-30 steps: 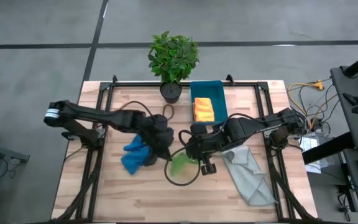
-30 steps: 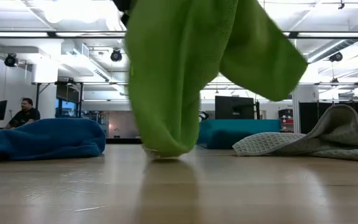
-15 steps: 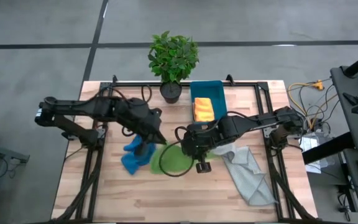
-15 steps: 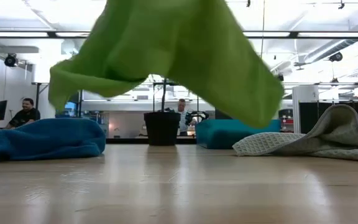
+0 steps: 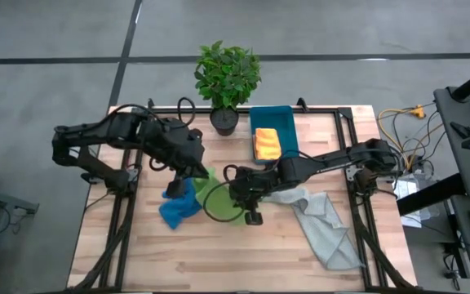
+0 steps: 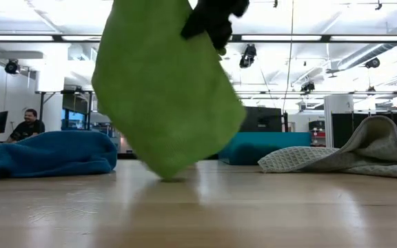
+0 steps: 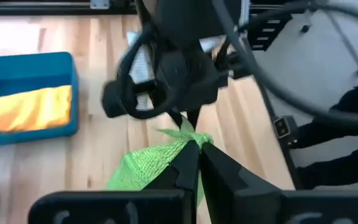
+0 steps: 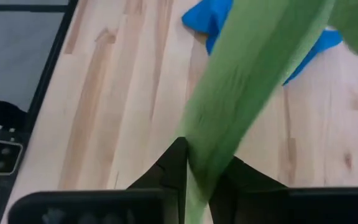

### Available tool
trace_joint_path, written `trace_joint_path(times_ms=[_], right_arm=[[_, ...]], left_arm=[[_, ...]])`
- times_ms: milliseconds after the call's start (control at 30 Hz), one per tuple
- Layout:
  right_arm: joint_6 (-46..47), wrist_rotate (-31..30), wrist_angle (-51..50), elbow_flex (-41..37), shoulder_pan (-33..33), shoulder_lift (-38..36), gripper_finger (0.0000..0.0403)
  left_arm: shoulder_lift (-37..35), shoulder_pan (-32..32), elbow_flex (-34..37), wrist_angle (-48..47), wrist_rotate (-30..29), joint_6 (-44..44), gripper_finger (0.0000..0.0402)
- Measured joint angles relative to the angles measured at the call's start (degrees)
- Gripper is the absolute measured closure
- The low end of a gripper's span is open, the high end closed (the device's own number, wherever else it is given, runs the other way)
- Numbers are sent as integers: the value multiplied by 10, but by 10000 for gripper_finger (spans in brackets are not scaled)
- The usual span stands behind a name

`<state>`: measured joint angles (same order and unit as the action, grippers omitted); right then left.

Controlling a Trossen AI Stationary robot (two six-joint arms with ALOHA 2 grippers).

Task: Fold microfiber towels
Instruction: Fold the green microfiber towel

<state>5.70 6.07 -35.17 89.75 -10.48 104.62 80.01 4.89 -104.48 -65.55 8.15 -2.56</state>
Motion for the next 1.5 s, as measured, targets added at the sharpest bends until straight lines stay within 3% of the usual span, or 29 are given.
trace_joint_path(times_ms=[367,533,767,1200,1333,1500], right_arm=[[40,4,130,-117,0,0,365],[46,4,128,-152,1,-4,384],[45,-1,60,-160,-4,-53,395],[60,-37,-145,-137,0,-275,395],[93,-31,-176,-127,-11,-308,395],[129,-10,-202,-110,-52,-314,395]], left_arm=[[-4,0,-30,-15,-15,5,402],[-4,-1,-30,-42,-27,5,402],[-4,-2,-28,-86,-46,5,402],[-4,-4,-22,-95,-104,47,401],[-3,-3,-20,-97,-100,42,401],[2,7,-13,-106,-47,-8,401]])
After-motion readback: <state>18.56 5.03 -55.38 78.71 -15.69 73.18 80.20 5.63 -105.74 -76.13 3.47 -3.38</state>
